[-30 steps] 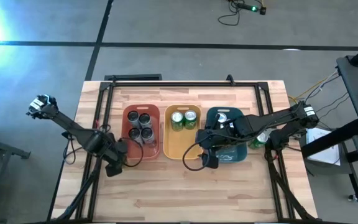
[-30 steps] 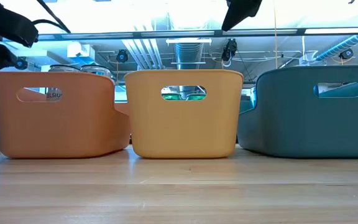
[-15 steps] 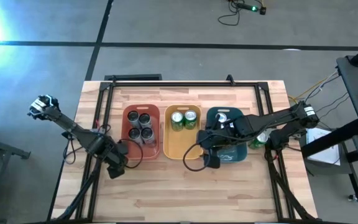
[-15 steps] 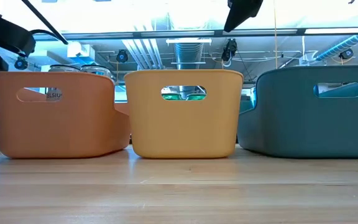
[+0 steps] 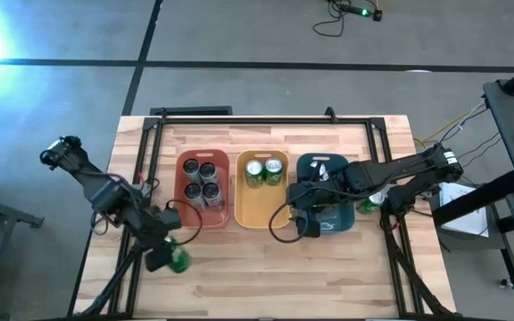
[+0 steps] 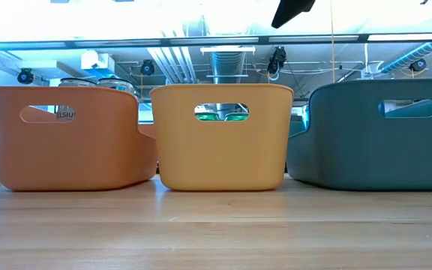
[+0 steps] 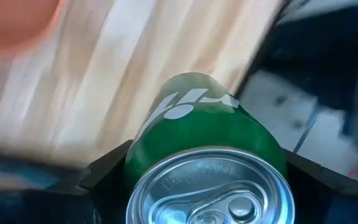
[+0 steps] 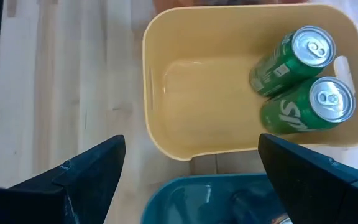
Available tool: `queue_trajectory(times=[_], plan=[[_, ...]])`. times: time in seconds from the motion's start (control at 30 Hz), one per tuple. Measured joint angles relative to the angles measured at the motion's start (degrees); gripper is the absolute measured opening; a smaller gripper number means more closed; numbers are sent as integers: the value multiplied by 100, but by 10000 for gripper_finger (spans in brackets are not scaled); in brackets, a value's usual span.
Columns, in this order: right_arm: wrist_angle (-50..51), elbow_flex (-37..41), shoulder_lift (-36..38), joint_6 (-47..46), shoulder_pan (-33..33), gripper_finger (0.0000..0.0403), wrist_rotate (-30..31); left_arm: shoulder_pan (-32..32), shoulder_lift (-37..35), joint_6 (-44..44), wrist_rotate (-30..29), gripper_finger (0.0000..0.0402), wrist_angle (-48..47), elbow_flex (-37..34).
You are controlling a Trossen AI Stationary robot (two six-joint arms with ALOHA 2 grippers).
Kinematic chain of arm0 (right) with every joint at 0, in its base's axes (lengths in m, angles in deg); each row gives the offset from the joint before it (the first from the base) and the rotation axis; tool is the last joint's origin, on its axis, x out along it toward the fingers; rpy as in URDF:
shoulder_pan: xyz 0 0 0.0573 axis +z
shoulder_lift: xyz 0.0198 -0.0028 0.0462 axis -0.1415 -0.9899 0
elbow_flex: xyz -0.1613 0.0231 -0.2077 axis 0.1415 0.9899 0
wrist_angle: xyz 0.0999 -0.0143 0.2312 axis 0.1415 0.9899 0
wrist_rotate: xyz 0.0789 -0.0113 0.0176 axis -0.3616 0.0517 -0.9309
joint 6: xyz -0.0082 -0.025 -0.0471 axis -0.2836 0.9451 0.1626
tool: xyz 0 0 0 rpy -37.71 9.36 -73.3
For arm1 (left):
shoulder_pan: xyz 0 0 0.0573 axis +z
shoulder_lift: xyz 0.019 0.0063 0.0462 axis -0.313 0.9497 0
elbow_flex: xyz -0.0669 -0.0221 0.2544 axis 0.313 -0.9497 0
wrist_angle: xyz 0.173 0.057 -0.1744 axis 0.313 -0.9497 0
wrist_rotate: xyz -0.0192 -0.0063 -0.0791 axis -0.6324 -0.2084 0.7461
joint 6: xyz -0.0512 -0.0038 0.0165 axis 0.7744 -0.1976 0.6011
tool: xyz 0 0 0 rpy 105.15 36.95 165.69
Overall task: Sort soda cans
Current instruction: Put the left green soda can into the yellow bin
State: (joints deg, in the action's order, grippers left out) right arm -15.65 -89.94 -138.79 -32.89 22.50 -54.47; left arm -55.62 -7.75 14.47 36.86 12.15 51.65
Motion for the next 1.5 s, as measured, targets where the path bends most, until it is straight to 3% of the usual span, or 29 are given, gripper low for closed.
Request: queue_trajectory(times=[0.27,0.47,0.7,1.03,1.5], plan=[[-44,0,33,213,-1,364,161,108,832,-994,-2953,286,240,1769],[-3,0,262,7,64,364,294,816,1681,-1204,-3967,286,363,2213],[228,0,598,-304,99,364,505,1815,2963,-2015,-3927,286,406,2873],[863,113,623,-598,99,363,600,2564,4510,-3187,-3295,286,-635,4446],[865,293,623,-590,99,363,602,3170,5735,-3928,-2254,286,-1175,4935]])
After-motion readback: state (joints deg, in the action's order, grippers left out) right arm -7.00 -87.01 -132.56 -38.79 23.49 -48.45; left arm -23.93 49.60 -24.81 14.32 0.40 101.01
